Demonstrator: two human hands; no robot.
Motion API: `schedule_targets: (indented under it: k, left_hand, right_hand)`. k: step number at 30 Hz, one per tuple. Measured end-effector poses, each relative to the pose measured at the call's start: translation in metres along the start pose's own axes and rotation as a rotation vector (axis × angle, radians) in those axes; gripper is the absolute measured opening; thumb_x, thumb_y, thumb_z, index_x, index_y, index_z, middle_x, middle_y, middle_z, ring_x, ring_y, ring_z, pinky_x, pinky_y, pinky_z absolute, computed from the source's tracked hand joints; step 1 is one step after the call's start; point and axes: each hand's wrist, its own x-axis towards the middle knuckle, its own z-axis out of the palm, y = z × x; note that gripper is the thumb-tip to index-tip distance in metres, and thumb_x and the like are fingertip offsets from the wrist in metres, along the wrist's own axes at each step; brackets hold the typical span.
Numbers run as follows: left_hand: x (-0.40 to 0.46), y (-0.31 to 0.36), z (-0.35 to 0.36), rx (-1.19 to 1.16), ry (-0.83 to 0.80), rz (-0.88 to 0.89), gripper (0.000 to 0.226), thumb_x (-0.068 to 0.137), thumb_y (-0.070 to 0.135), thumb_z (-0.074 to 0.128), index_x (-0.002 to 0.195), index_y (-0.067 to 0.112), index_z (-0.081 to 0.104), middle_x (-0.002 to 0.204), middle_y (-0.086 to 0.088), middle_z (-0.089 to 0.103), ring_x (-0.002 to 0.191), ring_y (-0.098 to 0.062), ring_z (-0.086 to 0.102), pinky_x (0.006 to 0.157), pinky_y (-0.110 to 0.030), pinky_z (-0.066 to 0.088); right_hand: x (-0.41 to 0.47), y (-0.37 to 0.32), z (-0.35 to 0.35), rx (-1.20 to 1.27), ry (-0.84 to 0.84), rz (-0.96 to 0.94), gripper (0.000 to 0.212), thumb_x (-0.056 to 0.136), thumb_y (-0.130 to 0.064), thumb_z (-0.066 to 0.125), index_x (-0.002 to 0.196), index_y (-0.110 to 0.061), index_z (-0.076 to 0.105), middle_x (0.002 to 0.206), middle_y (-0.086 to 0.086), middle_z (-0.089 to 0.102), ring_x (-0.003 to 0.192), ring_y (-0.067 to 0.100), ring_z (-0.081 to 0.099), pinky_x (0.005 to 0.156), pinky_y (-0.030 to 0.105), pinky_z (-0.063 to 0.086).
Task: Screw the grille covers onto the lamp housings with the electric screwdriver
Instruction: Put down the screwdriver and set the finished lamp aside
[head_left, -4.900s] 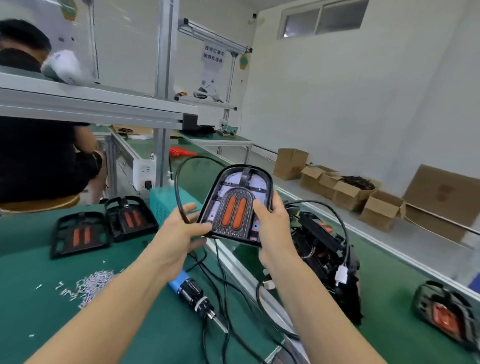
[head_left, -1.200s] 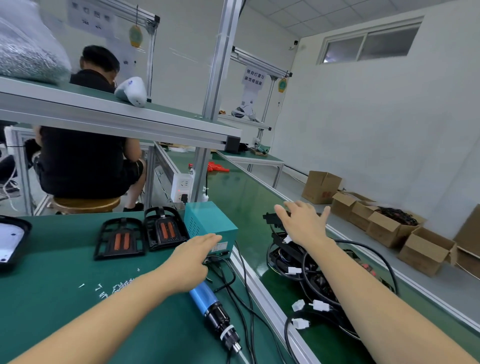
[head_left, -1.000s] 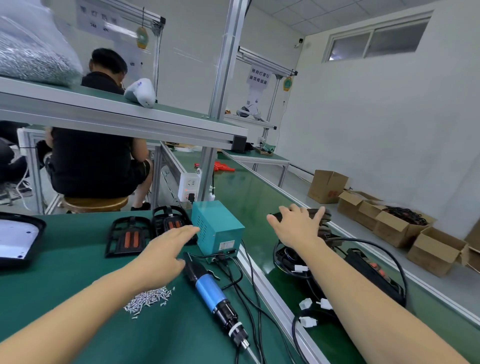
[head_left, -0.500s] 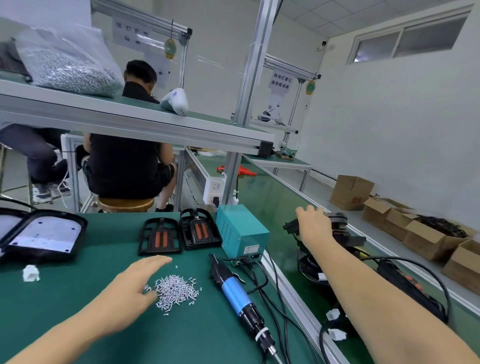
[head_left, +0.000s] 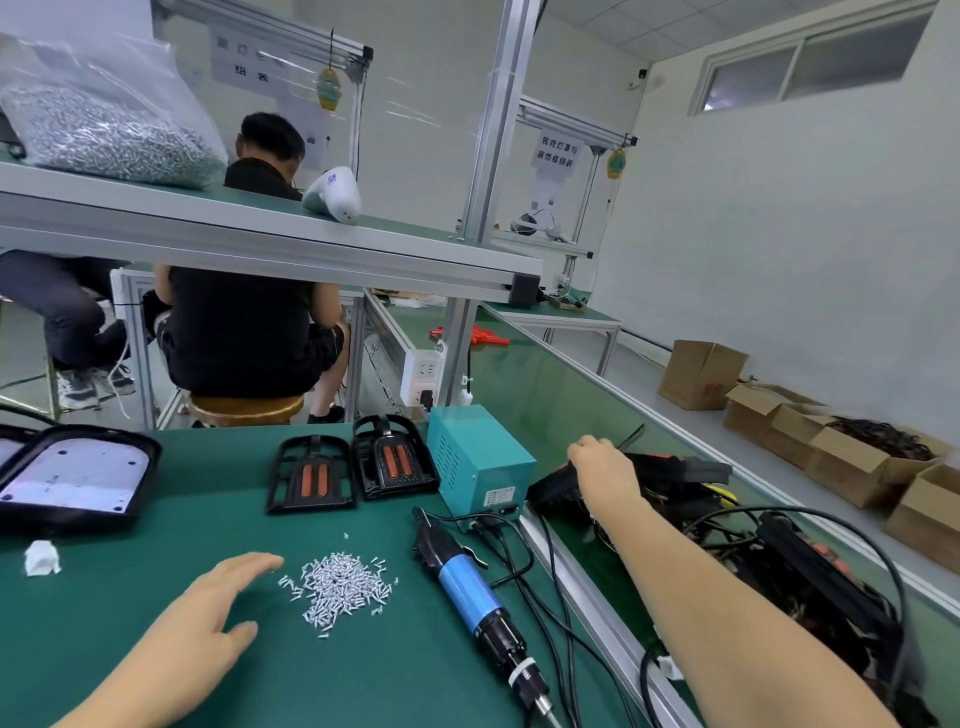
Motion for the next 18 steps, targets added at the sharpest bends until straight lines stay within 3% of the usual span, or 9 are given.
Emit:
schedule_targets:
  k: [5,9,13,18]
  left_hand:
    - [-0.001,-0.007,0.006,0.011,-0.012,-0.056,0.060,0.082,-0.006,0.061,0.129,0.028,0.049,0.133,0.011,0.043,0.134,-0.013,0.036,0.108,-0.024,0.023]
    - [-0.004,-0.007,0.007,0.026,-0.030,-0.066,0.059,0.081,-0.004,0.063,0.129,0.027,0.049,0.133,0.010,0.045,0.130,-0.014,0.039,0.109,-0.026,0.026]
    - [-0.006,-0.008,0.004,0.024,-0.030,-0.069,0.058,0.081,-0.004,0.063,0.129,0.026,0.049,0.132,0.010,0.046,0.128,-0.013,0.040,0.108,-0.024,0.026]
    - [-0.012,-0.011,0.001,0.006,-0.018,-0.088,0.056,0.082,-0.003,0.062,0.130,0.023,0.050,0.133,0.010,0.046,0.128,-0.012,0.040,0.108,-0.024,0.025]
  right_hand:
    - [-0.005,-0.001,0.007,-0.121,0.016,0.002,0.039,0.079,0.004,0.063,0.114,-0.012,0.059,0.118,0.006,0.055,0.110,0.026,0.052,0.087,0.032,0.040]
    - [-0.006,-0.001,0.007,-0.207,-0.010,-0.006,0.037,0.083,-0.003,0.064,0.118,-0.014,0.059,0.121,0.006,0.055,0.115,0.027,0.051,0.098,0.035,0.037]
    - [-0.007,-0.006,0.002,-0.242,-0.045,0.016,0.043,0.088,-0.010,0.058,0.130,-0.015,0.051,0.130,0.006,0.054,0.125,0.028,0.045,0.117,0.048,0.018]
    - [-0.014,-0.026,-0.013,-0.094,0.088,0.069,0.042,0.092,-0.014,0.049,0.134,-0.013,0.044,0.135,0.004,0.051,0.129,0.025,0.042,0.119,0.051,0.010]
